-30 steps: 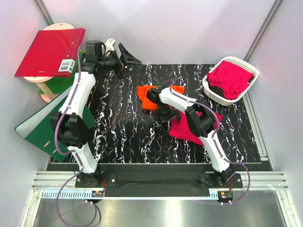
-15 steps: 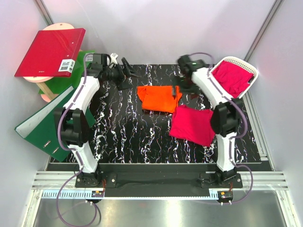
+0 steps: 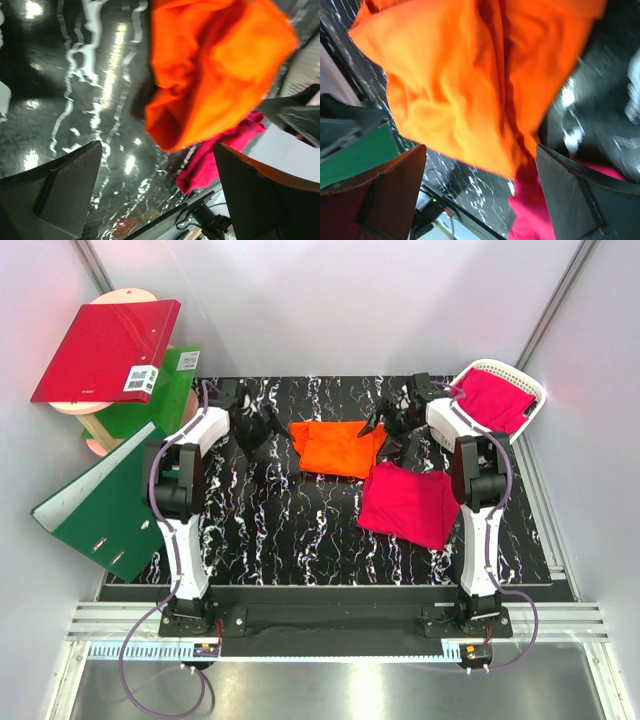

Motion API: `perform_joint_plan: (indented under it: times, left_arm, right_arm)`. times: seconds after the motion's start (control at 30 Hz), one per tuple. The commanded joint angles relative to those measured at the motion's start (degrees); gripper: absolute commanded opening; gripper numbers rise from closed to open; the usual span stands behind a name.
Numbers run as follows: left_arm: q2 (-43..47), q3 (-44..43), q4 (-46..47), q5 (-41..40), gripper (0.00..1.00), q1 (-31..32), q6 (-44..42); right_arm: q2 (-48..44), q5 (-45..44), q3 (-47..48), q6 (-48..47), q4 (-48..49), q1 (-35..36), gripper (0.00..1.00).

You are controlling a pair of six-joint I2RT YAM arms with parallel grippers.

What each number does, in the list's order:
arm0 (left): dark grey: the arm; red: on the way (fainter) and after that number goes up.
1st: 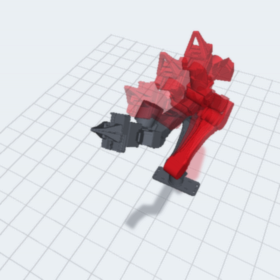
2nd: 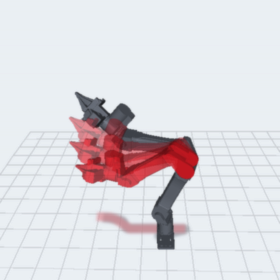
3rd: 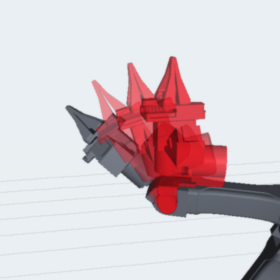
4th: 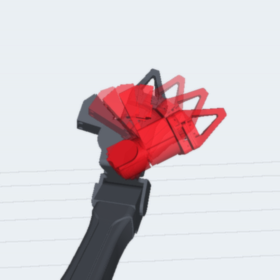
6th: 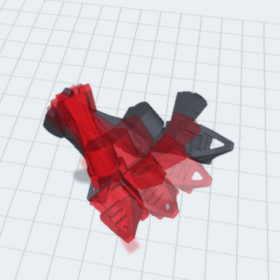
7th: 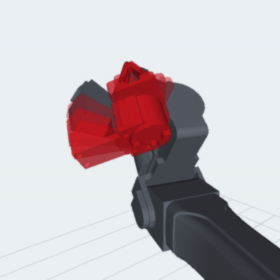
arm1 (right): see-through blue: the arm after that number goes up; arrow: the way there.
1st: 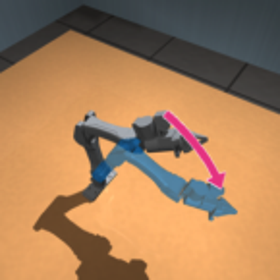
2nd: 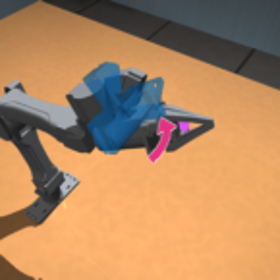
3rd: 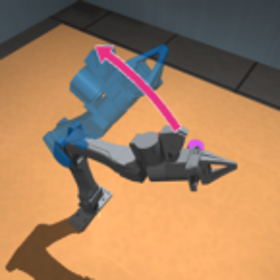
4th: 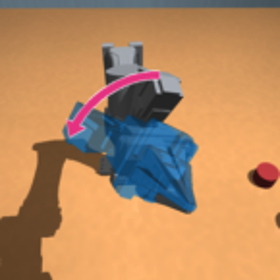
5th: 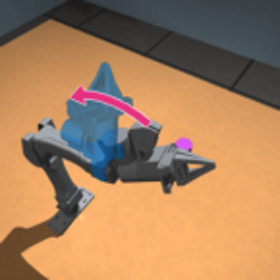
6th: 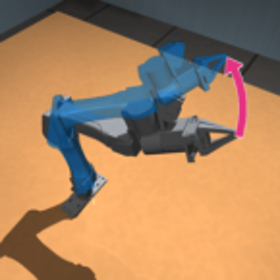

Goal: Fold and stack the t-shirts
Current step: Put the neatly folded tshirt into the corner of the board with both arms

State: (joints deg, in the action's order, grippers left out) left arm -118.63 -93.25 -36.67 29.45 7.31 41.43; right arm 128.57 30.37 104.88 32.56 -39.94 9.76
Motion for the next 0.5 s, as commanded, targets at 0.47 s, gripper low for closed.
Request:
perform_joint_plan:
  times: [0.47]
  left_arm:
    - [-14.87,-13.97,-2.62,0.78,0.99,6.13,1.89]
  right_arm:
    - [2.99,1.71,2.78,2.86,2.24,-0.53,0.98]
